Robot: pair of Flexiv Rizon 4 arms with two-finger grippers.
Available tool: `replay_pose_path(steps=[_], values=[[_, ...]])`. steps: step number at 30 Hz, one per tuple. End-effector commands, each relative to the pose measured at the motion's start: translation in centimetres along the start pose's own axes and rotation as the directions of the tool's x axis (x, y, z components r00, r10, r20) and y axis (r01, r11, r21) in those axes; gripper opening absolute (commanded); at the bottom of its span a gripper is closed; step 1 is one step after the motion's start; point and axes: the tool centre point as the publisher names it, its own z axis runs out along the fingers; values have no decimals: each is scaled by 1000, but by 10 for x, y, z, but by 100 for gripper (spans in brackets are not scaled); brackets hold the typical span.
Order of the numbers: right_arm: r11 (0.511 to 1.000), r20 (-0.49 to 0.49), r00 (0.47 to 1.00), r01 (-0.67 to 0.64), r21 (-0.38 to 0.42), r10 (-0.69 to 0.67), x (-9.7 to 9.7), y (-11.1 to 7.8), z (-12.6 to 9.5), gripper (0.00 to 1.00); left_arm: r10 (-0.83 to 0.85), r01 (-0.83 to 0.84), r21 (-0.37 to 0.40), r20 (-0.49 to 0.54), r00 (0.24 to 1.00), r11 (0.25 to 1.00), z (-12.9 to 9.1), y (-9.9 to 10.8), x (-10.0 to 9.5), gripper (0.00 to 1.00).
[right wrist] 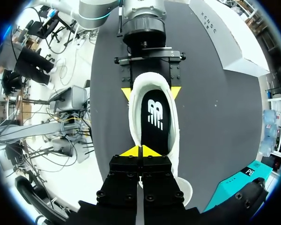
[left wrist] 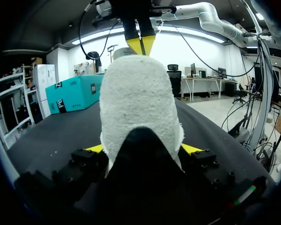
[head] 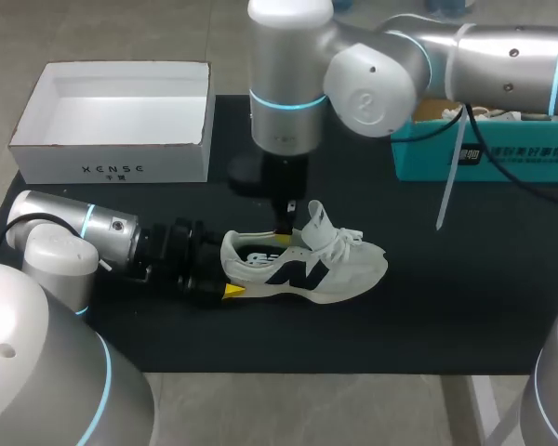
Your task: Take the shoe out of the shoebox, open the shoe tongue, remove and reinsert the insole, then place the shoe into the shoebox
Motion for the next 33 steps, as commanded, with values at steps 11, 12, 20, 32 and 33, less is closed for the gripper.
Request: replay_pose_path(steps=[11, 12, 20, 32, 33], values=[[996, 65, 997, -35, 85, 29, -11, 6, 23, 0, 0, 0, -1, 1, 1000, 1000, 0, 1, 1, 0], [996, 66, 997, -35, 86, 29, -13, 6, 24, 0, 0, 0, -1, 1, 1000, 1000, 0, 1, 1, 0], [995, 69, 997, -42, 87, 36, -24, 4, 27, 0, 0, 0, -1, 1, 1000, 1000, 0, 1, 1, 0], [995, 80, 996, -49, 86, 42, -31, -4, 17, 0, 0, 0, -1, 1, 1000, 1000, 0, 1, 1, 0], [995, 78, 996, -48, 90, 41, -32, -4, 17, 0, 0, 0, -1, 1, 1000, 1000, 0, 1, 1, 0]])
